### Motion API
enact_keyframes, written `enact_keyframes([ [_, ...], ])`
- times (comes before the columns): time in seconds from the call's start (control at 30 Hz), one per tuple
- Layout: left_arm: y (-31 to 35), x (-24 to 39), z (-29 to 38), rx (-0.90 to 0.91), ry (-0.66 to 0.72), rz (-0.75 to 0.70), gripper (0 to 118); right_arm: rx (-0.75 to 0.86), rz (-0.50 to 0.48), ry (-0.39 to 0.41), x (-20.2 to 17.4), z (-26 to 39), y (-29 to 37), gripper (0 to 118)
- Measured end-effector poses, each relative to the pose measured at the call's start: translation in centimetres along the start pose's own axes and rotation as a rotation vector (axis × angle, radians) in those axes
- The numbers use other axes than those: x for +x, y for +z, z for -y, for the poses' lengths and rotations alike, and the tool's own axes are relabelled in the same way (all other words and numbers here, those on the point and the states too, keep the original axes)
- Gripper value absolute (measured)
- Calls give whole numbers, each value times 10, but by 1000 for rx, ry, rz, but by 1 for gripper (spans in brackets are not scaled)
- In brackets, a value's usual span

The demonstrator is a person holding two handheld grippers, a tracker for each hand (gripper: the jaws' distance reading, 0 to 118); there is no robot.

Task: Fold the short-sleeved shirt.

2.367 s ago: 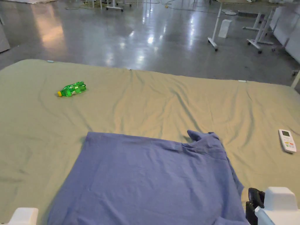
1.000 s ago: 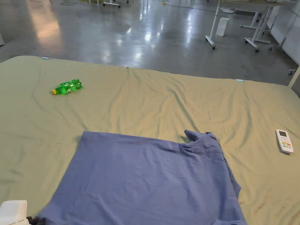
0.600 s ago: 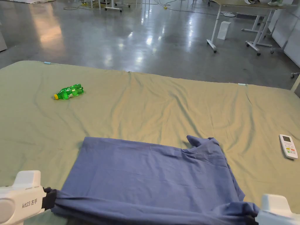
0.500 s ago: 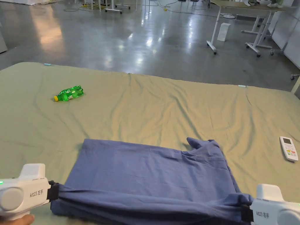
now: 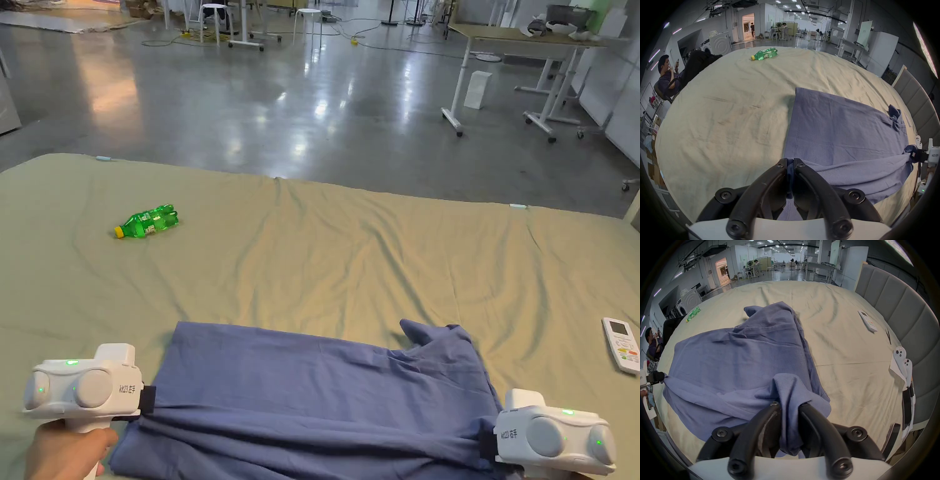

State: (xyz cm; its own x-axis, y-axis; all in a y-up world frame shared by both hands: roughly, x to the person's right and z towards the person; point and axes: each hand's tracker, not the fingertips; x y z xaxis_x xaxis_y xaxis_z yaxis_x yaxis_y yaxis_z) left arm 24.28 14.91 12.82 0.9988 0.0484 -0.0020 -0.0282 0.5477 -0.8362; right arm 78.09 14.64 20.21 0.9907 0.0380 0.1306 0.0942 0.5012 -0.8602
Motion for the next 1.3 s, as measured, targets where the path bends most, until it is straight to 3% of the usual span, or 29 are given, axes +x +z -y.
enact_keyframes([
  [0.07,2,1,3,-4,8,2,7,21,5,7,1,2,7,20],
  [0.13,8,1,5,13,15,11,12,72,4,1,-1,5,22,37],
  [0.2,19,2,6,58,27,18,28,156,-8,-10,-3,6,40,58],
  [0.3,39,11,7,124,3,64,55,308,-11,6,-10,5,57,75],
  [0.47,81,33,14,312,-59,92,59,578,-21,43,-36,14,99,77],
  [0.6,115,50,26,452,-78,84,59,747,-9,21,-60,25,136,77],
  [0.67,134,57,34,519,-93,81,55,825,5,22,-71,32,149,73],
  [0.8,158,66,45,635,-124,45,16,967,64,63,-90,44,172,19],
  [0.9,169,70,50,671,-136,29,13,965,69,39,-96,51,178,14],
  [0.93,173,71,52,681,-144,42,6,969,70,37,-98,52,181,10],
  [1.0,179,73,57,713,-154,34,3,973,52,25,-99,57,182,1],
  [1.07,184,73,59,717,-163,33,0,1013,70,58,-102,59,187,0],
  [1.3,176,53,67,673,-116,19,0,971,57,19,-98,57,187,0],
])
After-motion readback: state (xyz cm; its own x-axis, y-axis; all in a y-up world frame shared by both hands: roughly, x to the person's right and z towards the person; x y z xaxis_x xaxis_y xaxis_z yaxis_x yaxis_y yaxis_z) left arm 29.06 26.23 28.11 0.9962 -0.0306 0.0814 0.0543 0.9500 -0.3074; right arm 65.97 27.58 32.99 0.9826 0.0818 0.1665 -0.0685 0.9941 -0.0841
